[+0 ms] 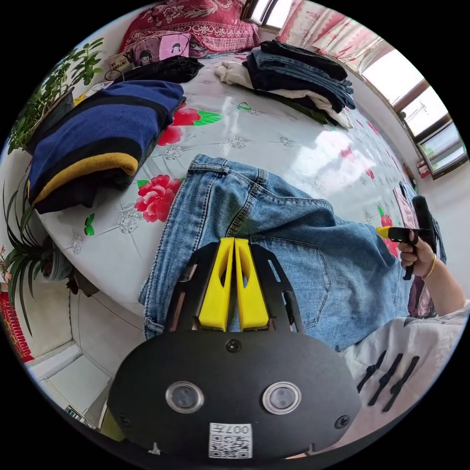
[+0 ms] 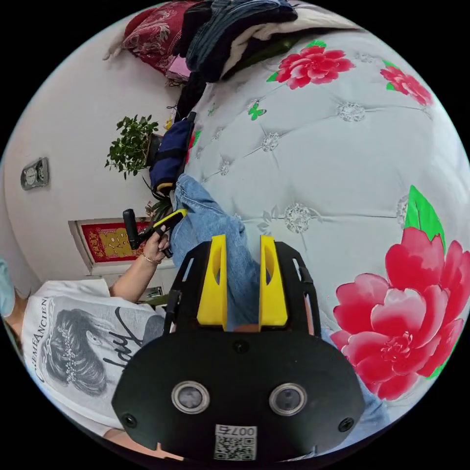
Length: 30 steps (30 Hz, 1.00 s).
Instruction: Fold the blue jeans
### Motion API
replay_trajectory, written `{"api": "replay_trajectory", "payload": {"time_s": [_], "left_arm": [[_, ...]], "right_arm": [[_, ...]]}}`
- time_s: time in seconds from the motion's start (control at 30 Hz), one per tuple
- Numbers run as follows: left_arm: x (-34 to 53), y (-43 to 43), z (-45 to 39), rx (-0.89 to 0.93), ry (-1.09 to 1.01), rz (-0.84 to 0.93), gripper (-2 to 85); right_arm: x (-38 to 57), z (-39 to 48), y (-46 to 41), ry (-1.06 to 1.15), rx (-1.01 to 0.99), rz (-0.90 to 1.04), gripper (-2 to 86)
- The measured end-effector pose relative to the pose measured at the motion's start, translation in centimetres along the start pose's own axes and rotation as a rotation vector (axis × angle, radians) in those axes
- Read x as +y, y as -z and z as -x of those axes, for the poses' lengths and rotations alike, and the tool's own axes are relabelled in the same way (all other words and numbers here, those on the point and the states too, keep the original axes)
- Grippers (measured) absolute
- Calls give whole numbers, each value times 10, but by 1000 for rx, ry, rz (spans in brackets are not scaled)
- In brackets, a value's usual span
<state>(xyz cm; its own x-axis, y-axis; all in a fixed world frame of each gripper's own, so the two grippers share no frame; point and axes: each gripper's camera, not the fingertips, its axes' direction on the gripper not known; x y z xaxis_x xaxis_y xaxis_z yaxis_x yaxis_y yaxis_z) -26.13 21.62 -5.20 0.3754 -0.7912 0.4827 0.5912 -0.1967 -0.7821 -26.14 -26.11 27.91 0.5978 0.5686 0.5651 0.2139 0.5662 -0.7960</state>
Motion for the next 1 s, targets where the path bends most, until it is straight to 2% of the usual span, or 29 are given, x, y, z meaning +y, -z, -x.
{"api": "replay_trajectory", "payload": {"time_s": [0.07,0.13,0.2,0.23,0.3,0.37,0.47,0.57,0.67,0.73,0.87,0.93,1.0], "left_arm": [[3,-1,-3,-18,-5,-1,-10],[3,-1,-2,-37,7,-4,-10],[0,-2,-1,-90,6,-34,-10],[-5,-4,0,-101,4,-57,-10],[-19,-8,0,-119,12,-63,-10],[-36,-9,-1,-144,12,-40,-9],[-34,7,3,-133,69,-52,-9],[-11,38,-4,-82,51,-106,-6],[22,64,-26,-16,-13,-124,-1],[40,74,-47,48,-81,-122,1],[67,66,-98,131,-219,-14,7],[71,58,-106,146,-201,31,10],[72,55,-103,198,-152,66,16]], "right_arm": [[-21,-5,-12,-21,-113,60,18],[-32,-3,5,-1,-97,-38,6],[-39,-14,53,-4,-144,-223,1],[-42,-16,58,-4,-154,-217,1],[-47,-8,71,35,-29,-212,0],[-39,-4,90,55,40,-294,1],[-5,-11,133,61,49,-391,9],[68,-24,171,66,158,-470,26],[172,-56,198,-42,246,-542,47],[248,-79,214,-167,301,-648,58],[436,-120,238,-591,433,-1022,86],[503,-137,235,-769,422,-1165,96],[560,-164,221,-939,323,-1274,111]]}}
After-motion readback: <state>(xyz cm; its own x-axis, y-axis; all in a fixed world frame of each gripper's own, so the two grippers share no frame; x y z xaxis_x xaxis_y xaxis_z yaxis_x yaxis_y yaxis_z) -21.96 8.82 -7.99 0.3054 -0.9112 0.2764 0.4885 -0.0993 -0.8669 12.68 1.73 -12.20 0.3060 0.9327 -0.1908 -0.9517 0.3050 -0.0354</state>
